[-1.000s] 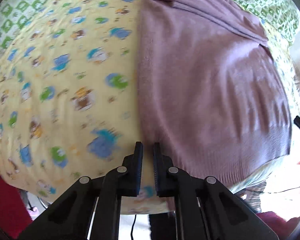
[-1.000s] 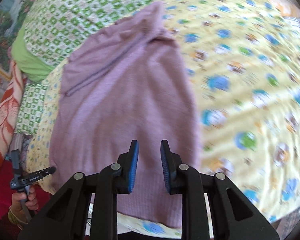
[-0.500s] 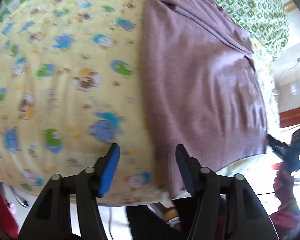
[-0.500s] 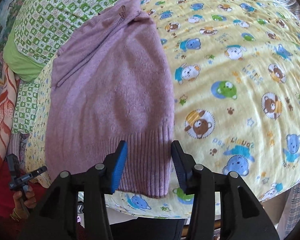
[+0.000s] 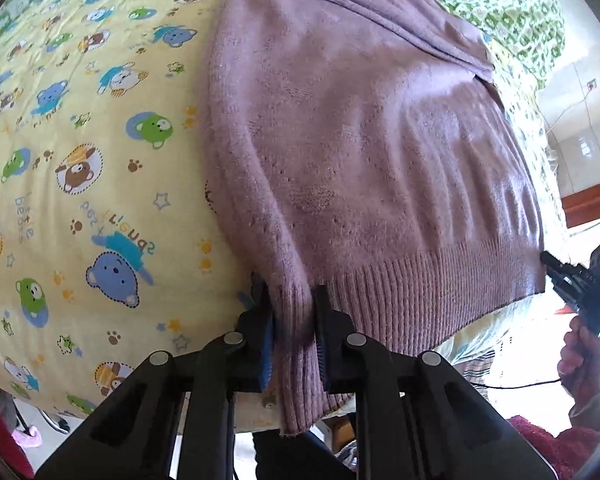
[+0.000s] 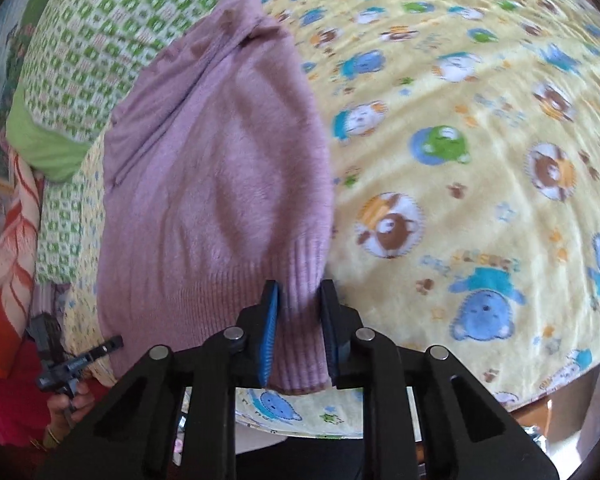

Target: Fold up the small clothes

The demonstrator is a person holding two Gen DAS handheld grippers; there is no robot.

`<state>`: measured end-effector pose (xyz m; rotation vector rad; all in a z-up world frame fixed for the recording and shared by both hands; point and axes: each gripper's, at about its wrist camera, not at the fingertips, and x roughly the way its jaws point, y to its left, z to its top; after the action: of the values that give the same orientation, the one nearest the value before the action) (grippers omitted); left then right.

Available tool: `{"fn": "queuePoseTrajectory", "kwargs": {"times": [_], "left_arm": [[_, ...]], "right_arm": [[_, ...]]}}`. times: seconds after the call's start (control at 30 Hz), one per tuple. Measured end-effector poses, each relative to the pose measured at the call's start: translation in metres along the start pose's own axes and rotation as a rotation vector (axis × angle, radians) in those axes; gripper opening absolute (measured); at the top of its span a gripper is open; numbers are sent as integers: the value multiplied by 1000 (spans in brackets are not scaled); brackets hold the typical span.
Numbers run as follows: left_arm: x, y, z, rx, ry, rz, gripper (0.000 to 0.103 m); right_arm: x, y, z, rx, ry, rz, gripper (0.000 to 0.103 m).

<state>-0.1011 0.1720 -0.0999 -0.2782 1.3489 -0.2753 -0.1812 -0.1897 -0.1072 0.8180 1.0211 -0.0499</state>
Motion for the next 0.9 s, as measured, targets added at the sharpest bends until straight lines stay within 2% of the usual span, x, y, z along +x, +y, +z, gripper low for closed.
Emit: {"fn": "queuePoseTrajectory", "kwargs": {"times": [0.1, 0.17, 0.2, 0.23, 0.27, 0.37, 0.47, 0.6, 0.73, 0.8, 0.9], "left_arm": [[4, -3, 1, -8, -9, -10, 11], [3, -5, 0, 2, -26, 4, 6], [-1, -7, -1, 13, -37, 13, 6], [-6, -10, -3, 29, -50, 24, 6], [-13, -14, -5, 46, -65, 31, 5], [-34, -20, -10, 91, -117, 27, 5], [-28, -16, -14, 100, -99, 32, 5], [-6, -11, -18, 103, -63, 68, 5], [-14, -7, -17, 97, -41, 50, 9], [-26, -3, -16, 140, -62, 103, 15], [-46, -1, -18, 224, -125, 226, 17]], "right_arm": [[2, -3, -3, 4, 2, 13, 22], [10, -1, -8, 16, 19, 61, 22], [13, 2, -9, 19, 24, 79, 21], [13, 6, -11, 13, 26, 91, 15], [9, 9, -12, 3, 14, 95, 10], [-24, 11, -13, 1, -74, 151, 9], [-38, -3, -12, -19, -72, 114, 8], [-8, -23, -17, -7, 33, 65, 8], [-8, -16, -15, -40, 46, 52, 9], [-15, -14, -10, -56, 63, 59, 13], [-33, -4, -6, -169, 24, -3, 14]]}}
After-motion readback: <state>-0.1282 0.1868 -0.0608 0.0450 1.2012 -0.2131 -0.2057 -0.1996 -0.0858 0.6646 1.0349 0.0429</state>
